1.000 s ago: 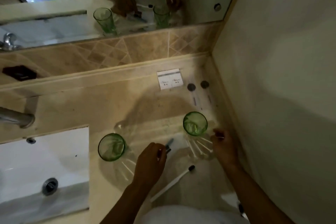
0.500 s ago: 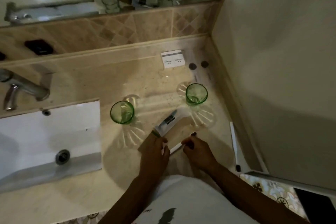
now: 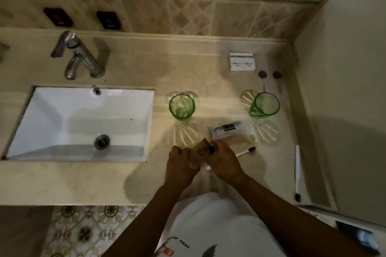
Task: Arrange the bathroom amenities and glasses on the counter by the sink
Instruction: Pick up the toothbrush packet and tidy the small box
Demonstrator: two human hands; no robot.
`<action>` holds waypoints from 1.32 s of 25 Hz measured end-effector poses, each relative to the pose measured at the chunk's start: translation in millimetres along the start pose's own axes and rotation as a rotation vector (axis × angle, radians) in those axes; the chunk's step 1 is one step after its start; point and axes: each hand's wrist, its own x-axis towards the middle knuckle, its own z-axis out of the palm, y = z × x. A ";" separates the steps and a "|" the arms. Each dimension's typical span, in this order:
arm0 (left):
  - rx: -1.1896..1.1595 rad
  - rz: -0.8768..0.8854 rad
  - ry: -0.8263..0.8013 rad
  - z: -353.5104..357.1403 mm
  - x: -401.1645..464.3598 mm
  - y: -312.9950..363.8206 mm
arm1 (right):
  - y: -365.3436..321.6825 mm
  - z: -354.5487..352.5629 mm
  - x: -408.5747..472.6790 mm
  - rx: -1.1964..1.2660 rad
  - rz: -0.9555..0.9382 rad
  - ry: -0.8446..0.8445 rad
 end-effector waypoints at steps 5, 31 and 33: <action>-0.242 -0.059 -0.001 -9.3 -8.3 -7.5 | 10.3 9.1 -5.6 0.048 0.076 0.012; -0.932 -0.195 0.089 -65.7 175.7 175.3 | -60.3 -181.6 135.8 0.145 -0.132 0.358; -0.905 -0.187 0.090 -63.7 208.3 190.9 | -62.4 -197.0 164.8 0.132 -0.121 0.357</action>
